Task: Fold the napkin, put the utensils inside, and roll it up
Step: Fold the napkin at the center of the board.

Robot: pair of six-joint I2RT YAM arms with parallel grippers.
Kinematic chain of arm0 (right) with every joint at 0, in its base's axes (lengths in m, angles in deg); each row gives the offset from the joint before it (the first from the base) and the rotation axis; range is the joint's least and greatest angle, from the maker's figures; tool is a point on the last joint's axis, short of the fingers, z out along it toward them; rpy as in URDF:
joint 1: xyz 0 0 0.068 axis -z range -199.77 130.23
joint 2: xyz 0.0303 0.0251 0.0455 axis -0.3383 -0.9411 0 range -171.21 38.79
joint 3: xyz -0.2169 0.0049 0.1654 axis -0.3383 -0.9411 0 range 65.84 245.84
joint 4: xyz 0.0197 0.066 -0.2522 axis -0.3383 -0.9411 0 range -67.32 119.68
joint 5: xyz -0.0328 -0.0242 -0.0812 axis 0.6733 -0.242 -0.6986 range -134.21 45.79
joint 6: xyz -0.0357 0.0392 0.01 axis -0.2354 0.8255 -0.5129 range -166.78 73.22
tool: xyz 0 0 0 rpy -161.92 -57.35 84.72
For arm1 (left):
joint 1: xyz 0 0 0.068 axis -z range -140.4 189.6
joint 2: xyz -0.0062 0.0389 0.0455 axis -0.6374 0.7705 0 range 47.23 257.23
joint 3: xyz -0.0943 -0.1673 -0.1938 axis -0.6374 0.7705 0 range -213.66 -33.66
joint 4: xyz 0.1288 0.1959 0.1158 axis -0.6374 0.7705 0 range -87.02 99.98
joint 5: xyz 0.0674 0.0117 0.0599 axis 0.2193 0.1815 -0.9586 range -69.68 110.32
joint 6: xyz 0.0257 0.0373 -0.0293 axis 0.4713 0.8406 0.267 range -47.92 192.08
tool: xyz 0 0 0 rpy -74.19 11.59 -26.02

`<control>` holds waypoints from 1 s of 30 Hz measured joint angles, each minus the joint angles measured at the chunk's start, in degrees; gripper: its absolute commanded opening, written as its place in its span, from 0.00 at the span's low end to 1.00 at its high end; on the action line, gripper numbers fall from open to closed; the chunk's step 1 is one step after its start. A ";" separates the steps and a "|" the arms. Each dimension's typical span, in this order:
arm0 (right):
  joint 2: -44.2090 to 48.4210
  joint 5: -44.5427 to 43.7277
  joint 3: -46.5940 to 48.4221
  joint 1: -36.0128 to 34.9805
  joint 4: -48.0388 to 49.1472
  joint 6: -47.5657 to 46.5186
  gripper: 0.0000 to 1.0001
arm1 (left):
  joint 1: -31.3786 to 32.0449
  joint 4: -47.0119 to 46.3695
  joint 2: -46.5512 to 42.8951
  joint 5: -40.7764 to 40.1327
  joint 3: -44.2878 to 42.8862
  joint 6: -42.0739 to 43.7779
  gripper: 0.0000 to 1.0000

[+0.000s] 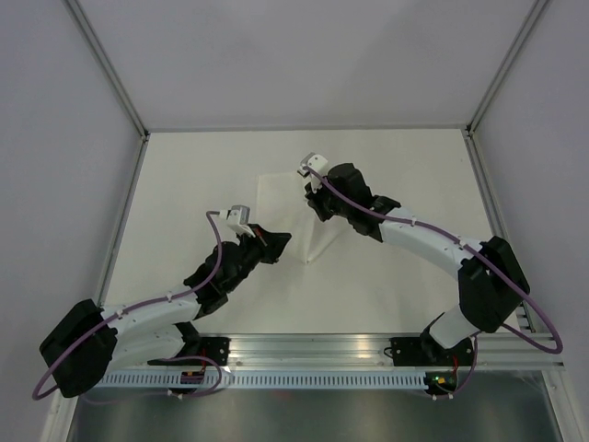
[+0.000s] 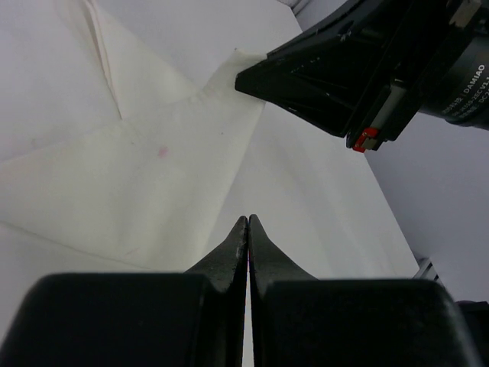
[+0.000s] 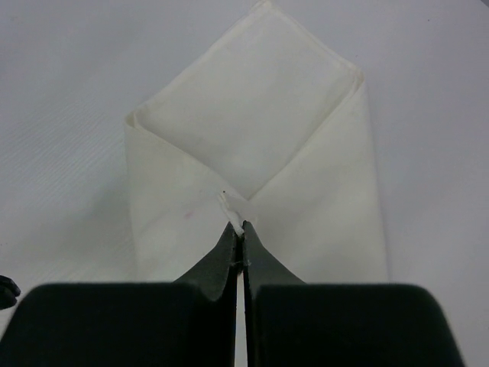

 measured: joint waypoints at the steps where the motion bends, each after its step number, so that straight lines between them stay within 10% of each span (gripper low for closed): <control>1: 0.50 -0.22 -0.52 0.00 0.13 -0.11 0.01 | -0.02 0.20 -0.28 -0.35 -0.13 0.13 0.02; 30: 5.77 -6.29 -3.91 -7.82 0.13 -3.32 0.00 | -0.02 15.91 0.31 -15.23 -6.73 -0.42 0.02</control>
